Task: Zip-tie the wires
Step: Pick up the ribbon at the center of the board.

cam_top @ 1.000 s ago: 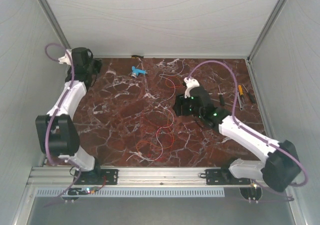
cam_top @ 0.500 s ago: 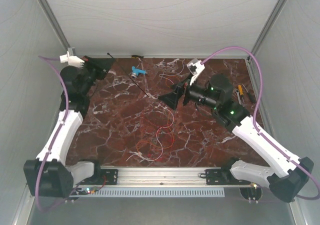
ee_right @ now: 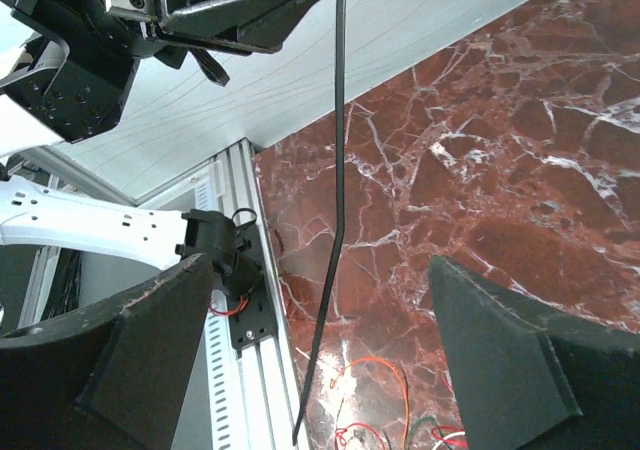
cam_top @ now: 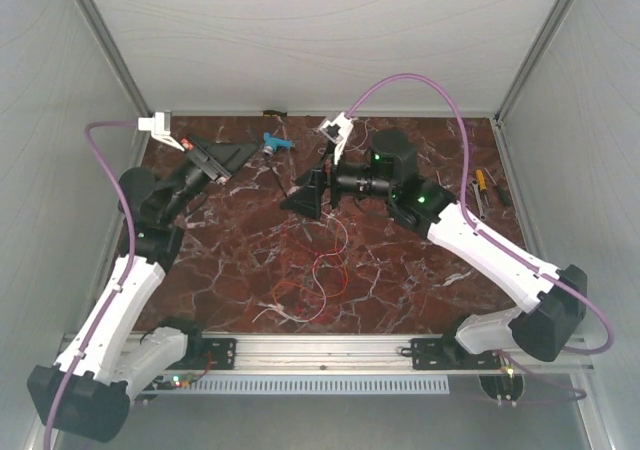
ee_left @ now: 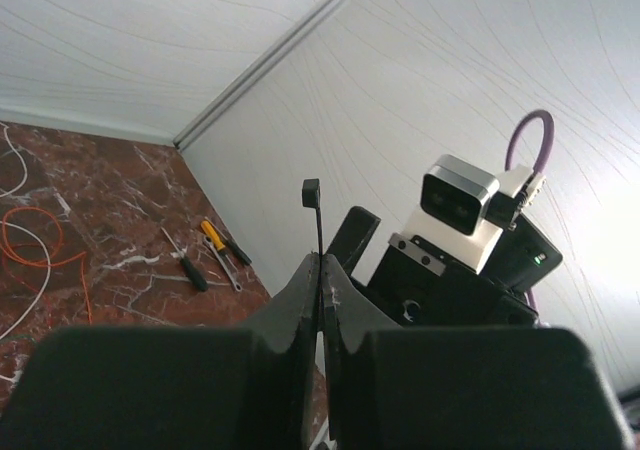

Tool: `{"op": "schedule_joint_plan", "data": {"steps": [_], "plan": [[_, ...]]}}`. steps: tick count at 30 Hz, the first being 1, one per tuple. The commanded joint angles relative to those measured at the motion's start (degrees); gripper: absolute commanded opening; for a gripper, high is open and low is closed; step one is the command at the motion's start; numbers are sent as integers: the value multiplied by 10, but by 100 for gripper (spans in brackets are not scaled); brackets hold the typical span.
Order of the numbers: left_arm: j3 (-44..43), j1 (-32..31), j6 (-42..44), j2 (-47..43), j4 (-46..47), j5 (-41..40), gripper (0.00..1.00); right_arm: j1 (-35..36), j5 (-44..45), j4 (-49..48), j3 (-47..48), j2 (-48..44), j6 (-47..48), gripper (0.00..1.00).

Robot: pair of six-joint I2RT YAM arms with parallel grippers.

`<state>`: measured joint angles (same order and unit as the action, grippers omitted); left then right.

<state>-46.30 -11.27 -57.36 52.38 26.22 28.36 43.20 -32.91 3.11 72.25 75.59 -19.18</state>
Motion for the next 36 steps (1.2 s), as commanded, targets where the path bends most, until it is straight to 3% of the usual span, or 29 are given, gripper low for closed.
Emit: {"op": "schedule_joint_plan", "data": {"steps": [1, 4, 9, 13, 18, 22, 23, 24, 25, 26, 27, 31, 36], "plan": [[4, -8, 8, -24, 44, 28, 0, 16, -20, -35, 32, 15, -11, 82], [9, -10, 3, -29, 48, 27, 0, 22, -34, -60, 29, 24, -26, 70], [13, -14, -3, -32, 58, 25, 0, 31, -41, -75, 30, 36, -36, 36], [13, -14, -11, -33, 63, 28, 0, 34, -37, -80, 30, 39, -40, 27], [16, -17, -16, -41, 69, 29, 0, 34, -28, -86, 32, 41, -44, 0], [16, -18, 5, -47, 61, 32, 2, 34, -27, -80, 27, 35, -42, 0], [14, -18, 24, -48, 52, 36, 25, 33, -30, -75, 27, 32, -39, 0], [12, -18, 47, -50, 40, 41, 56, 33, -35, -68, 26, 29, -35, 0], [10, -18, 71, -53, 23, 43, 77, 31, -41, -61, 26, 25, -30, 0], [9, -18, 93, -57, 4, 44, 90, 28, -52, -52, 26, 22, -27, 0], [8, -17, 111, -59, -11, 45, 96, 24, -66, -46, 26, 18, -26, 0], [14, -17, 149, -66, -40, 51, 96, 4, -134, -28, 28, 16, -30, 0], [25, -18, 136, -65, -1, 62, 75, -2, -199, -2, 39, 26, -22, 0]]}}
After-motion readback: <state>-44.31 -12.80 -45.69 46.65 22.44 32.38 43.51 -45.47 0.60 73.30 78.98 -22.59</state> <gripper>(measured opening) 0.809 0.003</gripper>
